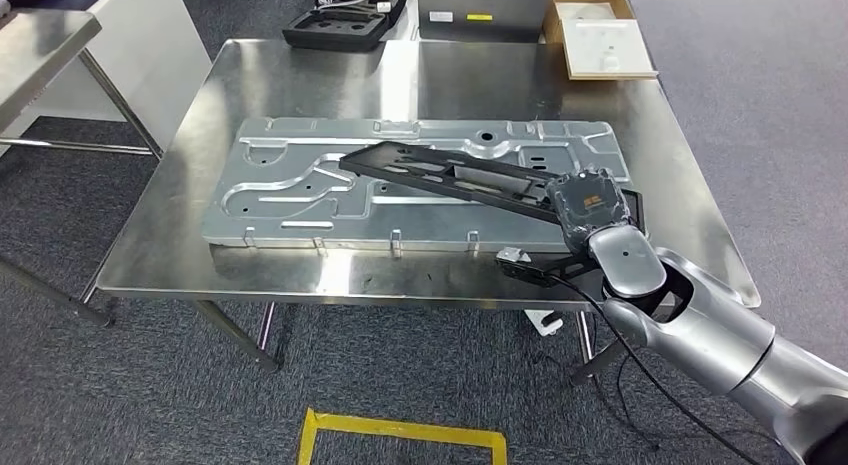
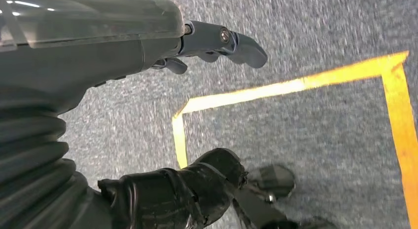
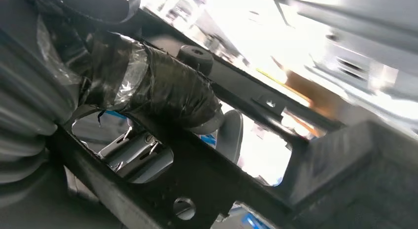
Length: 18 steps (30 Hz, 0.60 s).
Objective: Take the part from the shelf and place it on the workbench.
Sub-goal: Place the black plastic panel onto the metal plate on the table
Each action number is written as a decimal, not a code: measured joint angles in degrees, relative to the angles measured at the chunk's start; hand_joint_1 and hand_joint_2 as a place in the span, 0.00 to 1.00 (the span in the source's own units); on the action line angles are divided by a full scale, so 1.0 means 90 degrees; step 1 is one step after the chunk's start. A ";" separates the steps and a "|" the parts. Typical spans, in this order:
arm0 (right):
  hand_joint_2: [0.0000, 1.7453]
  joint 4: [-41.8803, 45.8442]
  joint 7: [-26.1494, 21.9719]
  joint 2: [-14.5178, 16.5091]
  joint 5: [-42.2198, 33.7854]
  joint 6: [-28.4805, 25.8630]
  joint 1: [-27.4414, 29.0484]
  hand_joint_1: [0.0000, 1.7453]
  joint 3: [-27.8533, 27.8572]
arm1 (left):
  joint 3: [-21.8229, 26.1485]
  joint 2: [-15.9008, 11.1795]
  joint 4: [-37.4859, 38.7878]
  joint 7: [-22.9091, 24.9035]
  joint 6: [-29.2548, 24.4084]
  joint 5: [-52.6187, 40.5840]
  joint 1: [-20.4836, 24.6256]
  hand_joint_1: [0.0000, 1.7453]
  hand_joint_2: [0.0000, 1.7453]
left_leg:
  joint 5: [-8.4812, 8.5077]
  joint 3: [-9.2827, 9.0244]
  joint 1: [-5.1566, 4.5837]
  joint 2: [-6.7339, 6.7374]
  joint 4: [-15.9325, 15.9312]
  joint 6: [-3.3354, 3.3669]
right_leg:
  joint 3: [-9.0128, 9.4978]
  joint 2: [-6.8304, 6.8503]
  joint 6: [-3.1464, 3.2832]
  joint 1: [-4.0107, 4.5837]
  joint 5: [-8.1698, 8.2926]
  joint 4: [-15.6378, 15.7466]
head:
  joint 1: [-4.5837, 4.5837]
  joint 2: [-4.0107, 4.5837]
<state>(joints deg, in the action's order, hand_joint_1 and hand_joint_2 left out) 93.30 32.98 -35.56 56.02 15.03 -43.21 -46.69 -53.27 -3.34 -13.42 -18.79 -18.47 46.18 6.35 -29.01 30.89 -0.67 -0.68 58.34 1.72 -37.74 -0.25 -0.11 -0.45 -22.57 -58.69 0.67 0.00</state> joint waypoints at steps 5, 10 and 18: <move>1.00 -0.0248 0.0280 -0.0118 -0.0090 -0.0115 0.0139 1.00 0.0208 | -0.0002 -0.0001 0.0000 0.0019 0.0175 0.0068 0.0012 0.00 1.00 | -0.0558 0.0754 0.0049 0.0033 0.1384 -0.0145 | 0.0097 0.0011 0.0108 -0.0017 -0.0058 0.0031 | 0.0007 0.0000; 0.00 -0.0779 0.0402 -0.0216 -0.0225 -0.0205 0.0408 0.00 0.0444 | -0.0002 -0.0002 0.0000 -0.0046 0.0595 0.0162 -0.0032 0.00 1.00 | 0.0180 0.0794 0.0072 0.0036 0.0725 -0.0127 | 0.0248 0.0007 0.0077 -0.0016 -0.0203 -0.0016 | 0.0003 0.0000; 0.00 -0.1734 0.0426 -0.0293 -0.0849 -0.0232 0.0710 0.00 0.0647 | -0.0002 -0.0009 0.0000 0.0028 0.0696 0.0185 -0.0013 0.00 0.00 | 0.0480 0.0436 0.0072 0.0037 -0.0053 0.0100 | 0.0136 0.0004 -0.0166 -0.0019 -0.0552 -0.0415 | -0.0019 0.0000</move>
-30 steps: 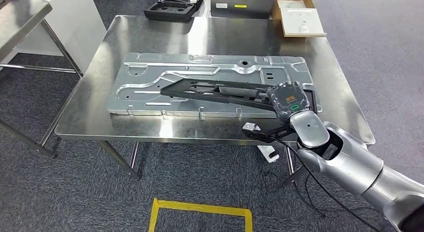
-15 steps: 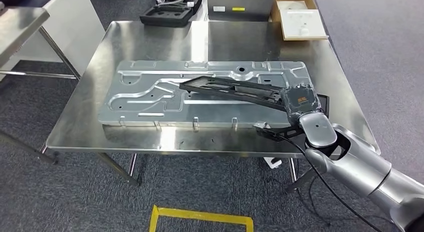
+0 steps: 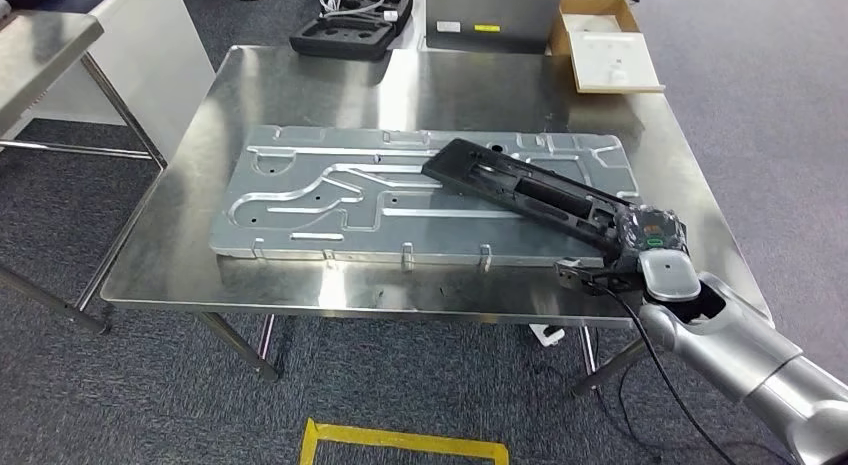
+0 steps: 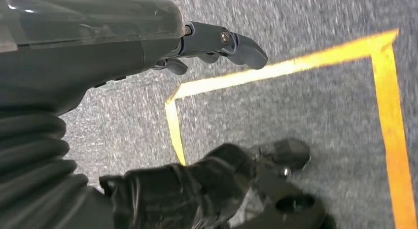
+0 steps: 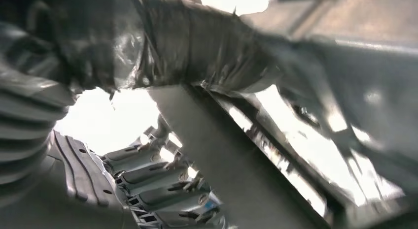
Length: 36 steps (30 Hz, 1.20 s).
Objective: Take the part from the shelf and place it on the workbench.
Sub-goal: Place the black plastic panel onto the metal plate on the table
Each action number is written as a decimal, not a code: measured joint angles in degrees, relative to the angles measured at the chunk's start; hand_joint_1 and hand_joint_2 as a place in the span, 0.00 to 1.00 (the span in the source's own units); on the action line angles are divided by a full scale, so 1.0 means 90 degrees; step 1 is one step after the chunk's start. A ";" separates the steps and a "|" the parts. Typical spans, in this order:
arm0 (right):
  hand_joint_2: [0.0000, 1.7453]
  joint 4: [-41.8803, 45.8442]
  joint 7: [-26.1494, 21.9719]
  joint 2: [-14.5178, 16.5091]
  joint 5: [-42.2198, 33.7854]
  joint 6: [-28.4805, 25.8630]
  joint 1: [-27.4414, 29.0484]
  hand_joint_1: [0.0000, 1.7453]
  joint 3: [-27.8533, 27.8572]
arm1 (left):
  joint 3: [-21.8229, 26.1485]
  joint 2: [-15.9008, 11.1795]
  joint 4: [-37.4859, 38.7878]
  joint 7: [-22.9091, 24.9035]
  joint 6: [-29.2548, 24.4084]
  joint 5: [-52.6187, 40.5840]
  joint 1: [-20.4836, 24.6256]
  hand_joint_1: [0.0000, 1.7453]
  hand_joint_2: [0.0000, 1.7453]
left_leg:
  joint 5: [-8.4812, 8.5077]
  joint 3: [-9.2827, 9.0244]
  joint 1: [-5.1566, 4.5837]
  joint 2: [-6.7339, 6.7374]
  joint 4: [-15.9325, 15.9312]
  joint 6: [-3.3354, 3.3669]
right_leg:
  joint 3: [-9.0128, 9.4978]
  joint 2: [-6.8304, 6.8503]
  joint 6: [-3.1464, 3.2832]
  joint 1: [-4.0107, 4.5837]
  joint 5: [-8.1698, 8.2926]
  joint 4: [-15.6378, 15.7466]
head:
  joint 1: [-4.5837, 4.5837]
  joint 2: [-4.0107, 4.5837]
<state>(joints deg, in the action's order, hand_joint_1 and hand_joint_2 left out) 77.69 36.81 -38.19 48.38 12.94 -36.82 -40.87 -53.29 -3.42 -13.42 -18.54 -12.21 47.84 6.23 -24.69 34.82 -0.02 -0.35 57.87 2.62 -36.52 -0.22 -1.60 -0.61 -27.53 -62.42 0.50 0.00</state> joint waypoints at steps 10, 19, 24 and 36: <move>0.00 -0.0183 -0.0013 0.0176 -0.1662 -0.0216 0.0059 0.00 0.0055 | 0.0000 0.0011 0.0000 0.0640 -0.0737 0.0024 0.0054 0.00 0.50 | -0.0116 0.0030 -0.0035 -0.0010 0.0177 -0.0087 | 0.0090 0.0004 -0.0019 -0.0051 0.0265 0.0244 | -0.0007 0.0000; 0.00 0.0342 -0.0436 0.0564 -0.2551 -0.0816 -0.0141 0.00 0.0036 | 0.0000 0.0047 0.0000 0.0858 -0.1155 0.0089 0.0061 0.00 1.00 | -0.1157 0.0620 0.0006 -0.0002 0.1813 -0.0318 | -0.0058 0.0059 0.0254 -0.0039 0.0453 0.0319 | 0.0018 0.0000; 0.00 0.0744 -0.0588 0.0828 -0.2994 -0.1129 -0.0318 0.00 0.0006 | 0.0000 0.0054 0.0000 0.0879 -0.1283 0.0090 0.0084 0.00 1.00 | -0.0571 -0.0377 -0.0044 -0.0006 0.0297 -0.0194 | -0.0164 0.0064 0.0198 -0.0020 0.0596 0.0320 | 0.0015 0.0000; 0.00 0.1303 -0.0831 0.1046 -0.3329 -0.1895 -0.0449 0.00 -0.0126 | 0.0000 0.0077 0.0000 0.0874 -0.1421 0.0149 0.0088 0.00 1.00 | 0.0076 0.0074 -0.0048 0.0035 0.0022 0.0038 | -0.0529 0.0047 -0.0066 -0.0054 -0.0606 -0.1410 | -0.0035 0.0000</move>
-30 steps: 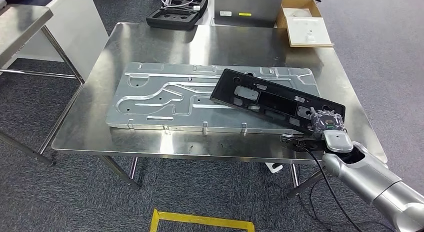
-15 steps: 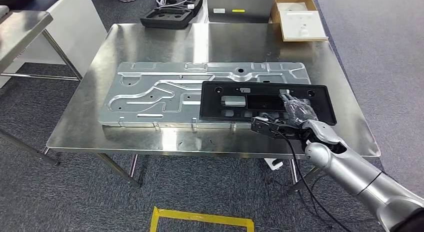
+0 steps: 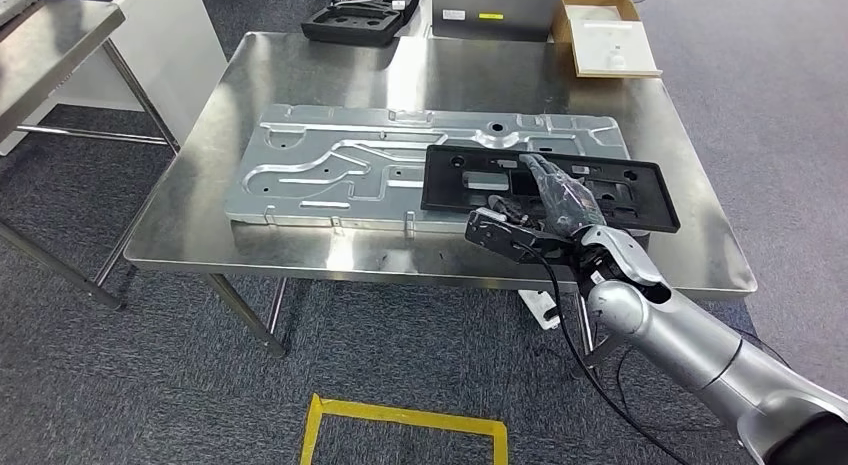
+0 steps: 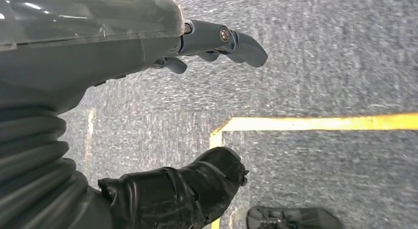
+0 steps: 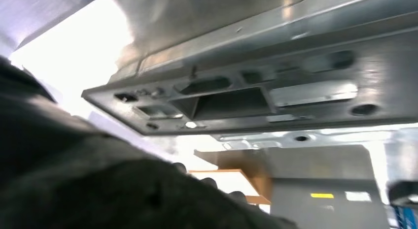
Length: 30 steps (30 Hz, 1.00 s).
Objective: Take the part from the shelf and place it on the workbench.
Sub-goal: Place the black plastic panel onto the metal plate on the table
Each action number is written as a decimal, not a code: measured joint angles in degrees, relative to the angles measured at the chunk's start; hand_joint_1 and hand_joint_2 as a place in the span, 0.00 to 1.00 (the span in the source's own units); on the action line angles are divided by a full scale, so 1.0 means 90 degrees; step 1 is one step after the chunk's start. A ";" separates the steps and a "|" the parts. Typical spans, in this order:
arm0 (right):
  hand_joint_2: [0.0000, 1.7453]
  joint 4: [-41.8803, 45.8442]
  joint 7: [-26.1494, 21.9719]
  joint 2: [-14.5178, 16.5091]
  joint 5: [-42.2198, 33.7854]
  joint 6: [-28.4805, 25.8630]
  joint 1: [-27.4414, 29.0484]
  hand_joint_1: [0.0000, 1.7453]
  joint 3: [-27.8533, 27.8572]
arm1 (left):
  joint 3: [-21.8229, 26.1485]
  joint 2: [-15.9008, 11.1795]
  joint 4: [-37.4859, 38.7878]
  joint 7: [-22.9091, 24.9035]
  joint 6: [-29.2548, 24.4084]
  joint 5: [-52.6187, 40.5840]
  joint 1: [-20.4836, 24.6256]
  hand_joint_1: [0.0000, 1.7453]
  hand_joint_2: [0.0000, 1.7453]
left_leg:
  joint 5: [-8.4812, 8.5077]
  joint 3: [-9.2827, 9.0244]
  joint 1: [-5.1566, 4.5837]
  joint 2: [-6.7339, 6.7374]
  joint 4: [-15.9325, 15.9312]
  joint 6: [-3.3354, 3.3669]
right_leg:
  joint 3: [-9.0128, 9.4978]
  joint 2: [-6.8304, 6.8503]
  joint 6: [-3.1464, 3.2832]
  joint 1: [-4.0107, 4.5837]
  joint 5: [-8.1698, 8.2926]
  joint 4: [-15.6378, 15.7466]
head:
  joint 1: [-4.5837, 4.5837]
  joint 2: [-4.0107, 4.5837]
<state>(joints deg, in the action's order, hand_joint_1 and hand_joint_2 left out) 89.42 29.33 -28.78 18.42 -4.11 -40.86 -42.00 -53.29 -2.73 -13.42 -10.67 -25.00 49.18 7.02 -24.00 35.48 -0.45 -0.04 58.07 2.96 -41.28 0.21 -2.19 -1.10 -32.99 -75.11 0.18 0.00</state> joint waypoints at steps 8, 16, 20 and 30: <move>0.00 0.0379 -0.0911 0.0194 -0.2477 -0.1269 0.0180 0.00 0.0115 | 0.0000 0.0027 0.0000 -0.0030 -0.0104 0.0070 -0.0023 0.00 1.00 | 0.0267 0.0355 0.0016 -0.0039 0.0178 -0.0235 | 0.1104 -0.0014 0.0208 0.0051 0.0480 0.1712 | -0.0004 0.0000; 0.00 0.0808 -0.1791 0.0275 -0.3891 -0.2627 0.0469 0.00 0.0379 | 0.0000 0.0058 0.0000 -0.0114 -0.0107 0.0131 -0.0046 0.00 1.00 | -0.0885 0.0482 0.0066 -0.0029 0.1788 -0.0350 | 0.0435 -0.0001 0.0376 0.0065 0.1031 0.1739 | 0.0028 0.0000; 0.00 0.1127 -0.2067 0.0270 -0.4047 -0.2906 0.0597 0.00 0.0635 | 0.0000 0.0053 0.0000 -0.0111 -0.0126 0.0140 -0.0002 0.00 1.00 | -0.0741 -0.0729 0.0003 -0.0036 0.0292 -0.0232 | 0.0188 0.0005 0.0289 0.0066 0.1289 0.1739 | 0.0021 0.0000; 0.00 0.1641 -0.2174 0.0202 -0.3837 -0.3072 0.0875 0.00 0.1030 | 0.0000 0.0052 0.0000 -0.0066 -0.0170 0.0127 -0.0002 0.00 1.00 | -0.0197 -0.0362 0.0001 0.0075 -0.0195 0.0083 | -0.0251 -0.0016 0.0008 0.0030 0.0089 0.0018 | -0.0052 0.0000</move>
<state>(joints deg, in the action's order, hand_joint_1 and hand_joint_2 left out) 104.19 9.76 -26.96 -16.11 -31.76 -32.98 -32.73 -53.29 -2.26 -13.42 -11.26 -26.53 50.33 7.00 -25.77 32.22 -0.44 0.63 56.32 3.71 -43.54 0.06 -2.12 -0.83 -32.19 -74.94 -0.29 0.00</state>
